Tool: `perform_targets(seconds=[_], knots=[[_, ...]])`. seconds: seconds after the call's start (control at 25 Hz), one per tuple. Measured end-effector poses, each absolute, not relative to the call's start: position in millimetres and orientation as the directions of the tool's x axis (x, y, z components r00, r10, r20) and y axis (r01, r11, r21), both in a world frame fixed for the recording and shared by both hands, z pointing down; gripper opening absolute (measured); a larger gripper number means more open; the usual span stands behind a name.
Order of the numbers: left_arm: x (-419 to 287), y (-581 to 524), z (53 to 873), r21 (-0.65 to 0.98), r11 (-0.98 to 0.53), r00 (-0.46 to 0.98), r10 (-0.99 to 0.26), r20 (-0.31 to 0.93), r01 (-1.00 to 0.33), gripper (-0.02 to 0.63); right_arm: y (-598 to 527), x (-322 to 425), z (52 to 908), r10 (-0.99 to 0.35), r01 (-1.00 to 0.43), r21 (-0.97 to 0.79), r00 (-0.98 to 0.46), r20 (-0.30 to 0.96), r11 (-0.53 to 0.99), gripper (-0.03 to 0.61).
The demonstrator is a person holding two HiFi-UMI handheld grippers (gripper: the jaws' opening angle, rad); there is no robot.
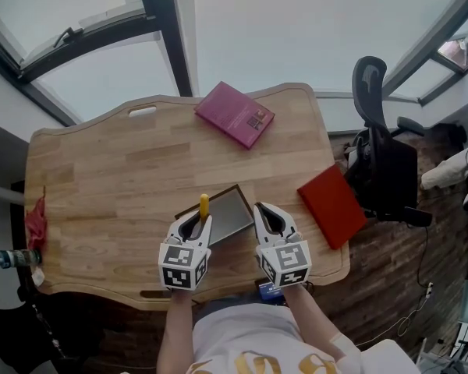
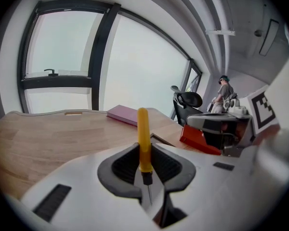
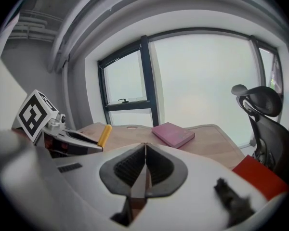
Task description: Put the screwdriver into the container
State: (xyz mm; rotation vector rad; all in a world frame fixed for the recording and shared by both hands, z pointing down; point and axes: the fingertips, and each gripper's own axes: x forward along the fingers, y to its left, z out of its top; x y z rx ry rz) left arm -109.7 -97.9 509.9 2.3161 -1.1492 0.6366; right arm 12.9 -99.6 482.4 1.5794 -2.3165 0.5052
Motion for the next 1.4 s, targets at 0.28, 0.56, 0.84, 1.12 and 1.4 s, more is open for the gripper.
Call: perform_targets(seconds=[0.28,0.56,0.84,1.12,1.4], knots=[[-97,-101,523,0.199,-0.579,0.555,-0.542,0.631,-0.791,0.078,-105,23,492,-0.826,-0.939,-0.129,-0.341,0.448,0.318,0.032],[-86,-101,537,0.192,-0.625,0.565,-0.478,0.672,-0.757,0.078,-112,27,502,-0.815,-0.936,-0.155,-0.351,0.46,0.316,0.032],[-77,-96,551,0.219,-0.659,0.583,-0.401,0.707,-0.719,0.08,-118,28,515,-0.803,-0.932,-0.189,-0.362,0.474,0.309,0.032],[-66,-91,563,0.222,-0.713,0.586,-0.313,0.748,-0.665,0.08,-123,33,526,-0.793,-0.932,-0.205,-0.361,0.491,0.298,0.032],[-56,-89,578,0.18,-0.78,0.544,-0.233,0.806,-0.6,0.078,-132,41,535,-0.787,-0.934,-0.216,-0.356,0.503,0.285,0.032]])
